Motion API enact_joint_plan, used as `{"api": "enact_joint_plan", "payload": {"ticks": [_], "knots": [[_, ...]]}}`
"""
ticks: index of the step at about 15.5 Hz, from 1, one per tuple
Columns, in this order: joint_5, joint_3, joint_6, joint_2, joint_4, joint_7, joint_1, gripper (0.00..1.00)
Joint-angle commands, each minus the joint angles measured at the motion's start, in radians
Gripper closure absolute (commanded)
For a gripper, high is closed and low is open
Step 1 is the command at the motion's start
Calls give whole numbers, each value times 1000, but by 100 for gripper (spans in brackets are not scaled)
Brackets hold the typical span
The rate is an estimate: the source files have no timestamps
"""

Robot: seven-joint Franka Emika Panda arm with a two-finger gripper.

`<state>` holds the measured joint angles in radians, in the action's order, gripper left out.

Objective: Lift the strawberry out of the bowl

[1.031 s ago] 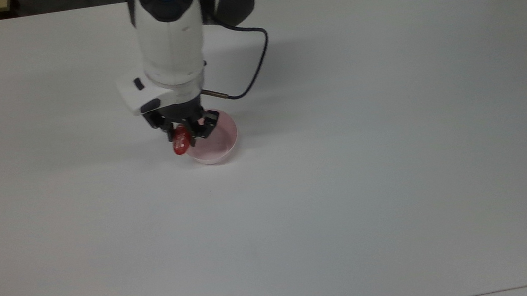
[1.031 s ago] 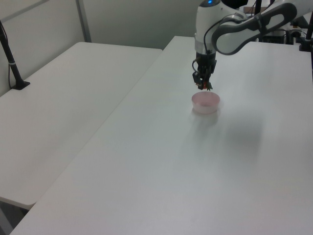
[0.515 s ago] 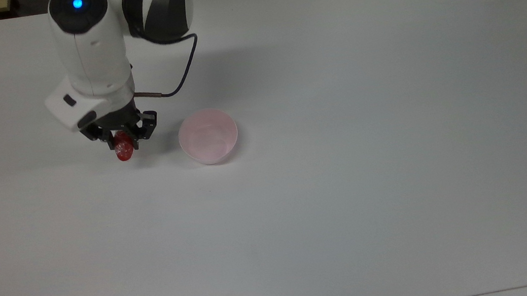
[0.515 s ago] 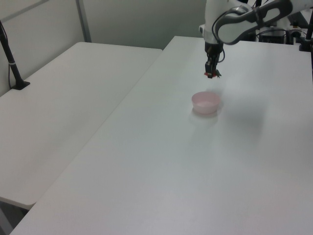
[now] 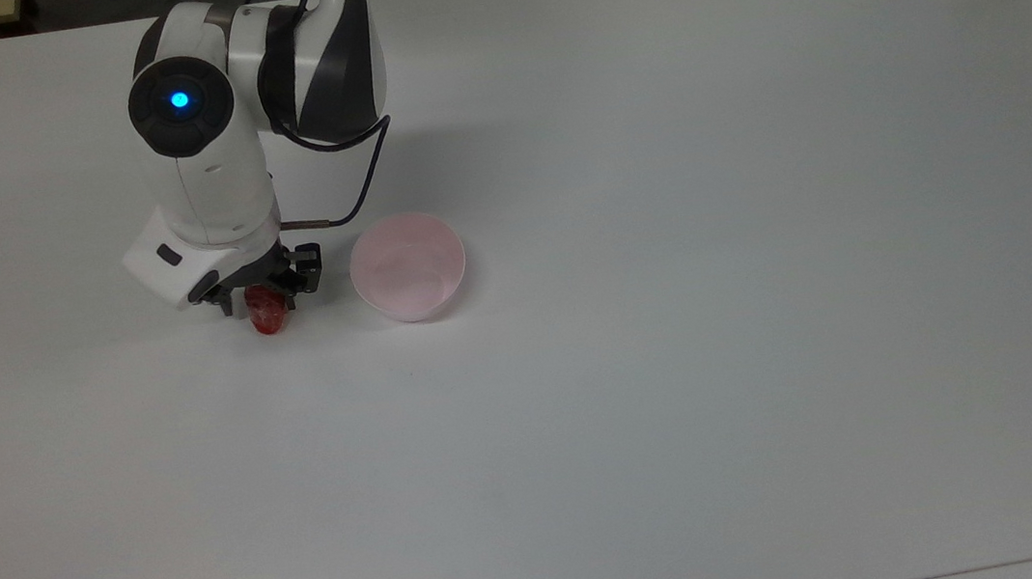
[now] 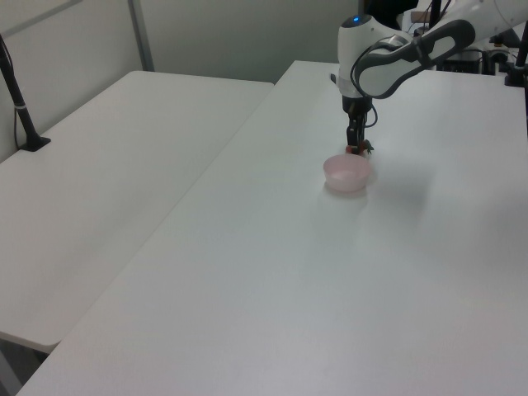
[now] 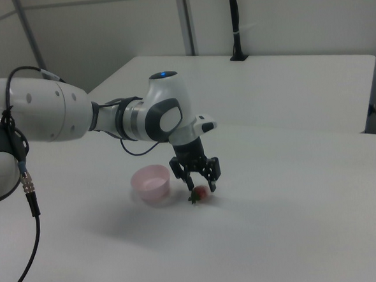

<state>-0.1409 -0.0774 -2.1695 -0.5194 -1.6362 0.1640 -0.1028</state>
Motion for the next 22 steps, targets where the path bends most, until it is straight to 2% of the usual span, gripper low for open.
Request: {"api": "enact_joint_plan", "payload": {"ticks": [1,4,6,9,11,13,17,22], "knots": [[-6,1,63,88,16,-83,9,0],[1,16,251,189,53,-112,21,0],[10,30,394,297,64,-142,47,0],[64,30,497,422,55,-302,90,0],[115,27,568,487,35,-327,113,0],[133,27,560,545,-29,-308,117,0],[135,27,484,549,-42,-154,118,0],[136,27,430,544,-40,-158,114,0]]}}
